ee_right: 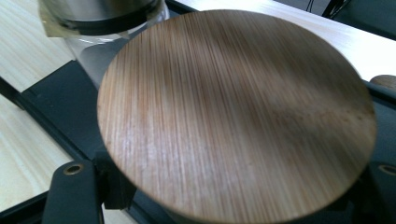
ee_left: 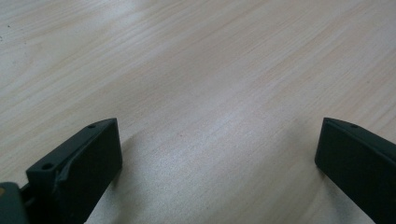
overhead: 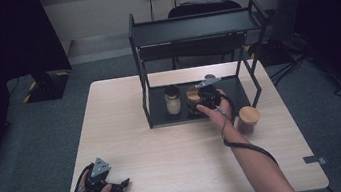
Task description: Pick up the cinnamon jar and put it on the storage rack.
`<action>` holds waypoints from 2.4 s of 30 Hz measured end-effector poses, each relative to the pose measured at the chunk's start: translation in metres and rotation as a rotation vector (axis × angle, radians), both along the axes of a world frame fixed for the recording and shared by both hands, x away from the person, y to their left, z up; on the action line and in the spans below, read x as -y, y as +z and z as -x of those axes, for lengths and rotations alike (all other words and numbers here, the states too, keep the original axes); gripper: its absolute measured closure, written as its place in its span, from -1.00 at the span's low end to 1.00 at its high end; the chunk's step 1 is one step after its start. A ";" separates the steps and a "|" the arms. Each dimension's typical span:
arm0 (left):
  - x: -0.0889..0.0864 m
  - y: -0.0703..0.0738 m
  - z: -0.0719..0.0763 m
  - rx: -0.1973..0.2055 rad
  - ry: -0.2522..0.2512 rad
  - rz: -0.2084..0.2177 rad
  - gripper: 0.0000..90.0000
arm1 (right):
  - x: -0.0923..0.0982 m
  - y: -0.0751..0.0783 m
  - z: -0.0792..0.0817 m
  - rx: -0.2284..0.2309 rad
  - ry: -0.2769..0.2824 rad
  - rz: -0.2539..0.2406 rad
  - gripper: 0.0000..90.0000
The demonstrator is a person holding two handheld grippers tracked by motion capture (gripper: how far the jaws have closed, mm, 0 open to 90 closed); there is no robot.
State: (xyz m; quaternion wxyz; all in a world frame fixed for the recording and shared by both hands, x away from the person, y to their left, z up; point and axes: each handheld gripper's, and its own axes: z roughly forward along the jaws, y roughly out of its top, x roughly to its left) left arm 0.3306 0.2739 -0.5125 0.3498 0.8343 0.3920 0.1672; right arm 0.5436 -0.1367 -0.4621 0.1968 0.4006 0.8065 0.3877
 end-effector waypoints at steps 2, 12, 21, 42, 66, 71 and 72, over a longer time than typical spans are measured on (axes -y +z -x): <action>0.000 0.000 0.000 0.000 0.000 0.001 -1.00 | 0.000 -0.001 -0.002 -0.003 -0.009 0.000 -0.45; 0.000 0.000 0.000 -0.001 0.001 0.002 -1.00 | 0.000 -0.006 -0.011 0.001 -0.036 0.015 -0.45; 0.000 0.000 0.000 -0.001 0.001 0.001 -1.00 | -0.001 -0.012 -0.015 -0.004 -0.048 0.027 -0.45; 0.000 0.000 0.000 -0.001 0.000 0.002 -1.00 | -0.003 -0.016 -0.020 -0.005 -0.079 -0.010 -0.45; 0.000 0.000 0.000 0.000 0.000 0.002 -1.00 | -0.004 -0.012 -0.014 -0.022 -0.094 -0.019 -0.97; 0.000 0.000 0.000 -0.001 0.000 0.002 -1.00 | -0.003 -0.012 -0.010 -0.043 -0.111 -0.042 -0.97; 0.000 0.000 0.000 -0.001 -0.001 0.001 -1.00 | -0.003 -0.012 -0.009 -0.046 -0.116 -0.046 -0.97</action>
